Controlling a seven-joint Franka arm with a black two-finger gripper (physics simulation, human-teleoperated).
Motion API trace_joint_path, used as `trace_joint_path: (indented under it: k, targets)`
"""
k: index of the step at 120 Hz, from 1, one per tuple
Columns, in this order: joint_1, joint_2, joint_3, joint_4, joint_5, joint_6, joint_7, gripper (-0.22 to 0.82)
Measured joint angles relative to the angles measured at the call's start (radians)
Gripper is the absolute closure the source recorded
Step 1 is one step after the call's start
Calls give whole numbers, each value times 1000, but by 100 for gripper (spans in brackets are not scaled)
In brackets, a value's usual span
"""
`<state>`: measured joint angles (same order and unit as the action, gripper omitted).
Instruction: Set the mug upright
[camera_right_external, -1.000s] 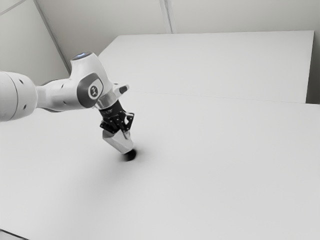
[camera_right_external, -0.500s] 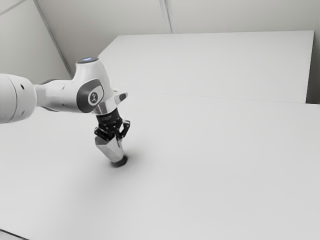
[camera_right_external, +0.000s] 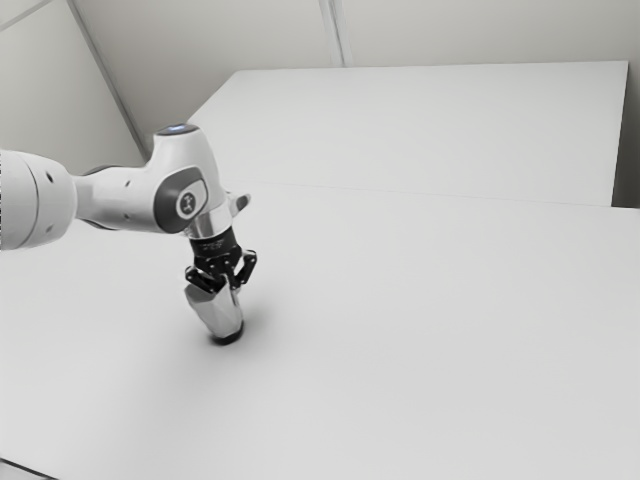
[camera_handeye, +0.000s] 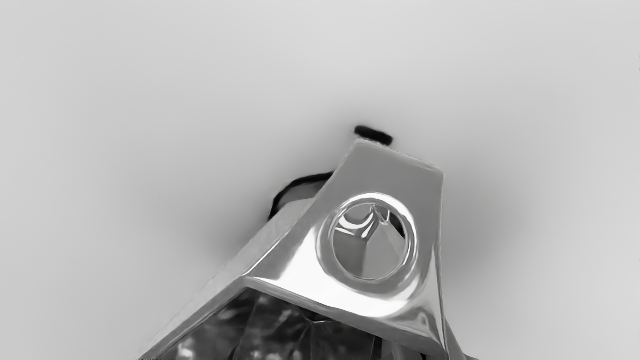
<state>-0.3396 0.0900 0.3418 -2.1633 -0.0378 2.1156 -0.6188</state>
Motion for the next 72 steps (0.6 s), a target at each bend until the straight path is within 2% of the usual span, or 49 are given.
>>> trace_joint_path:
  k: [68, 72]
  targets:
    - [0, 63, 1, 36, -53, 27, -52, 78]
    - [0, 64, 2, 37, -55, 27, -50, 73]
